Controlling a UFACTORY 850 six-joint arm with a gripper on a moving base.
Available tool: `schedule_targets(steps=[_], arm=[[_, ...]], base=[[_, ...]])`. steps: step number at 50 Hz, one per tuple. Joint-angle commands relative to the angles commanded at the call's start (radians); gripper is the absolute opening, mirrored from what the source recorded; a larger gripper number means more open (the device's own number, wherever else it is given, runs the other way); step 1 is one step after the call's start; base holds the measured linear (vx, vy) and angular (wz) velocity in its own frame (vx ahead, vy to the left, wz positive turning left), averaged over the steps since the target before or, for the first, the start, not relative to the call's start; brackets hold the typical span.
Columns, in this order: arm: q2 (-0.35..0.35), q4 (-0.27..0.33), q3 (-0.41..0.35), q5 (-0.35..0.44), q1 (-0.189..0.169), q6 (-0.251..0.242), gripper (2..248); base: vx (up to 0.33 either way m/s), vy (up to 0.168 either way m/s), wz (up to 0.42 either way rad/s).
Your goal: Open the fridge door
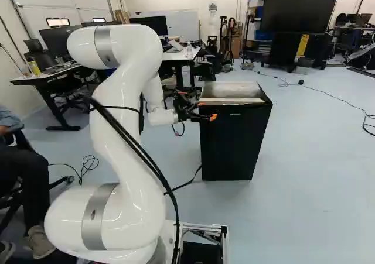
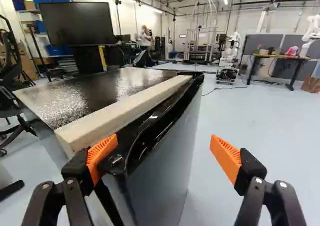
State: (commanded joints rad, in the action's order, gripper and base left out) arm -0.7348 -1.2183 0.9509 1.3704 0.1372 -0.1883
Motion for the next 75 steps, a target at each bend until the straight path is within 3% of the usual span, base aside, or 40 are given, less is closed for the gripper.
schedule_targets(steps=[49,75], arm=[[0.14,-0.287,-0.263,-0.076,-0.021,0.0,247],[0.149,-0.458,-0.281,-0.086,-0.023,0.0,247]], base=[[0.0,0.0,0.0],[0.0,0.0,0.0]])
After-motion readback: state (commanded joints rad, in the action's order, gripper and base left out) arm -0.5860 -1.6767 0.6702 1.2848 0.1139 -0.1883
